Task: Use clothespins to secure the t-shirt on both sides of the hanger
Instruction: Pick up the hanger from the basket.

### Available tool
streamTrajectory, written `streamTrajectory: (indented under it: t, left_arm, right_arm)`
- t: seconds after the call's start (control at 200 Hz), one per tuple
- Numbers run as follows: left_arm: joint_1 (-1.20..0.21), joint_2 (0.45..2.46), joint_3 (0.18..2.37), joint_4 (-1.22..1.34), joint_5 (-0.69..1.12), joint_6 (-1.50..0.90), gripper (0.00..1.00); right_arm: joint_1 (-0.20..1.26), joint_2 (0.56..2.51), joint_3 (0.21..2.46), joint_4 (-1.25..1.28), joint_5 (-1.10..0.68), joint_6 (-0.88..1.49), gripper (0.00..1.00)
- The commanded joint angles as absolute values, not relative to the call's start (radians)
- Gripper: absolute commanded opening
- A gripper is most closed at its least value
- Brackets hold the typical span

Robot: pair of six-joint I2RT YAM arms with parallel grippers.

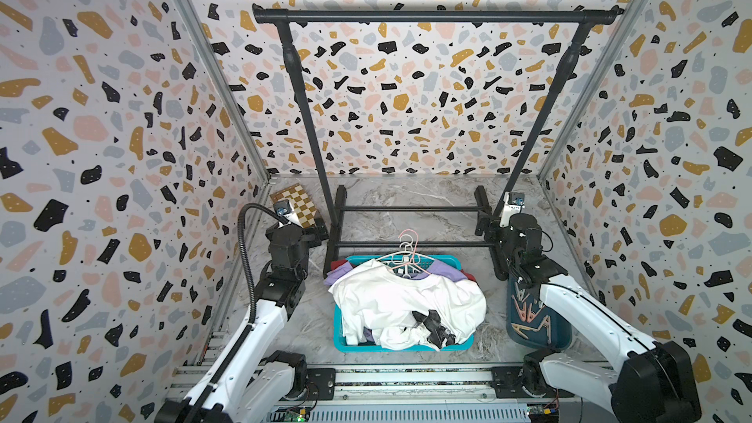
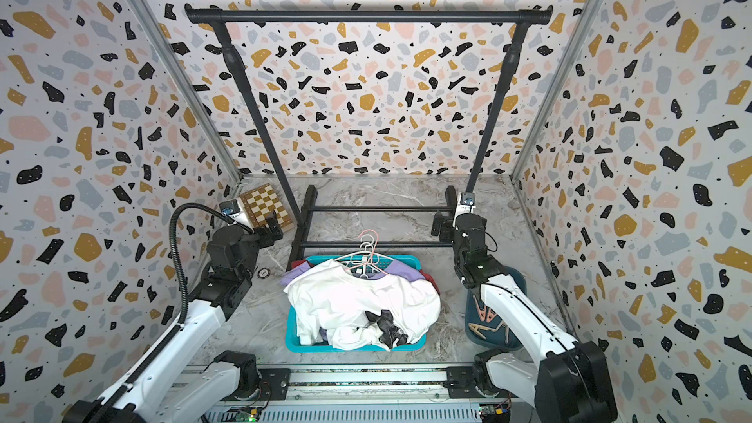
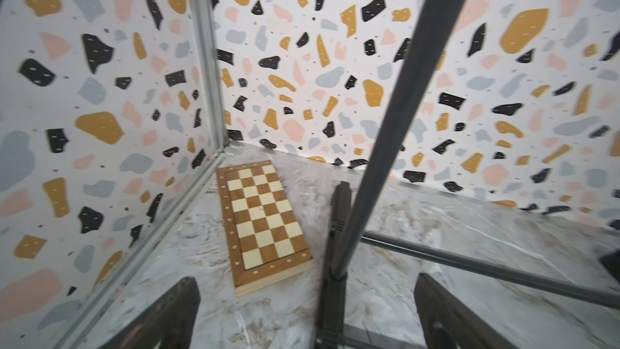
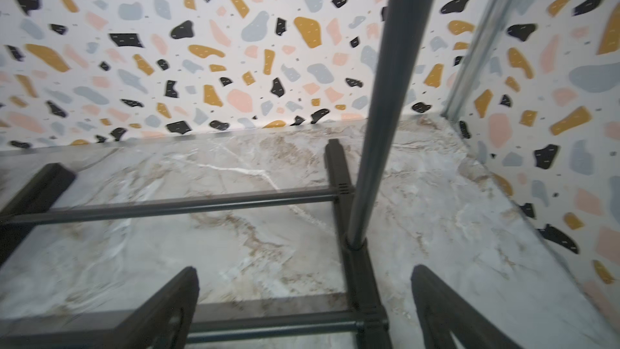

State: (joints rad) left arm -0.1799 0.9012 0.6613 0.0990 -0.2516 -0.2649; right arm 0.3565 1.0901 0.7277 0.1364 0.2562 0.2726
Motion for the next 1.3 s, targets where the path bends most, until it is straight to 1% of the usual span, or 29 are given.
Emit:
streamTrajectory:
  t: [0.0,0.08,0.225,0.33,0.416,0.581,0.736,0.781,0.866,1.016,1.101,1.196,1.297]
  left_arm:
    - [-0.183,0.878,0.726,-0.166,-0.009,-0.362,0.99]
    - [-0.184,0.857,0.752,-0.245,0.122,-0.384,1.0]
    - [-0.186,0.818,0.773,-0.329,0.294,-0.39,0.99]
    - [-0.187,0.797,0.776,-0.363,0.4,-0.396,0.98]
    - [-0.189,0.786,0.787,-0.408,0.451,-0.396,0.98]
    - [-0.194,0.763,0.796,-0.463,0.548,-0.386,0.96]
    - [-0.195,0.764,0.829,-0.528,0.595,-0.354,0.95]
    - [-0.195,0.766,0.838,-0.544,0.601,-0.343,0.95]
    - [-0.196,0.765,0.854,-0.57,0.607,-0.321,0.95]
    - [-0.195,0.767,0.857,-0.602,0.607,-0.272,0.95]
    - [-0.195,0.767,0.847,-0.605,0.615,-0.263,0.95]
    - [-0.196,0.769,0.83,-0.596,0.623,-0.251,0.95]
    - [-0.196,0.775,0.826,-0.595,0.631,-0.247,0.95]
  right_arm:
    - [0.392,1.002,0.759,-0.059,0.103,0.3,1.0]
    - [0.42,0.952,0.76,-0.097,-0.011,0.269,1.0]
    - [0.491,0.914,0.768,-0.144,-0.13,0.24,1.0]
    - [0.538,0.927,0.771,-0.139,-0.228,0.207,0.95]
    - [0.595,0.964,0.78,-0.14,-0.243,0.171,0.9]
    - [0.697,1.046,0.817,-0.164,-0.181,0.12,0.79]
    - [0.788,1.104,0.827,-0.17,-0.089,0.09,0.75]
    - [0.805,1.117,0.824,-0.169,-0.064,0.083,0.7]
    - [0.823,1.14,0.818,-0.16,-0.032,0.081,0.64]
    - [0.849,1.174,0.821,-0.131,0.0,0.083,0.57]
    - [0.854,1.19,0.821,-0.115,0.018,0.076,0.56]
    - [0.854,1.219,0.827,-0.107,0.034,0.07,0.52]
    - [0.854,1.247,0.834,-0.096,0.032,0.069,0.51]
